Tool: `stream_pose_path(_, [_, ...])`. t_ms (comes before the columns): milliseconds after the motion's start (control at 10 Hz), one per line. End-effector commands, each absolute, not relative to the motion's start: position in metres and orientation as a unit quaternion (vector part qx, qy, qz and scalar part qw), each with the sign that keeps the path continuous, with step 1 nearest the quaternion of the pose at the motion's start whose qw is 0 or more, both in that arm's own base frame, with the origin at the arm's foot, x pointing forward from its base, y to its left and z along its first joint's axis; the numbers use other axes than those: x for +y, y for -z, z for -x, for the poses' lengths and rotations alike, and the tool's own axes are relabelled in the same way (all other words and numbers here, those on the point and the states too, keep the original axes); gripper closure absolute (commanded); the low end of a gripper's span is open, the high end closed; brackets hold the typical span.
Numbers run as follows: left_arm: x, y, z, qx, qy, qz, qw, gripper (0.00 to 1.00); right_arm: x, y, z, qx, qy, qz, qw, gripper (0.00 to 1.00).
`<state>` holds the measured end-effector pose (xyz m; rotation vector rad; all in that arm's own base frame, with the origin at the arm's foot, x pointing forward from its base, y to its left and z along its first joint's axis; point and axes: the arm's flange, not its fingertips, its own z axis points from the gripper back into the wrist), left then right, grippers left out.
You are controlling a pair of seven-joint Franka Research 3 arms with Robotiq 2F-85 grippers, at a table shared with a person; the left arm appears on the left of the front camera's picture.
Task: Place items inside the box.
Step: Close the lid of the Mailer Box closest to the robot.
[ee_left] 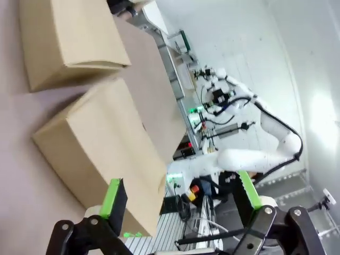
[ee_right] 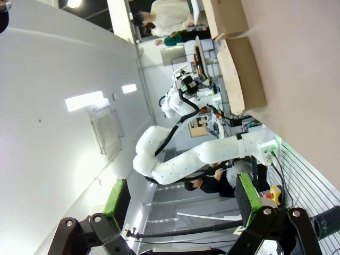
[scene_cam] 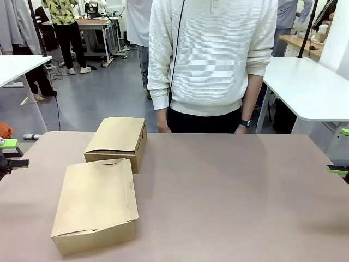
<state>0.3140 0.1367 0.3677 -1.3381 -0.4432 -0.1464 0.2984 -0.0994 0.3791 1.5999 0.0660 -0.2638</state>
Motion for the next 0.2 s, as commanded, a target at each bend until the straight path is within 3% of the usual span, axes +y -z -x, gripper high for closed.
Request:
stream_pose_path(0, [0.1355, -0.3702, -0.3055, -0.207, 0.078, 0.616, 0.756, 0.00, -0.1004, -0.3812, -0.2983, 0.022, 0.110, -0.720, 0.685, 0.00])
stream_pose_path(100, [0.1355, -0.3702, -0.3055, -0.207, 0.078, 0.616, 0.756, 0.00, -0.1004, -0.3812, -0.2983, 0.022, 0.110, -0.720, 0.685, 0.00])
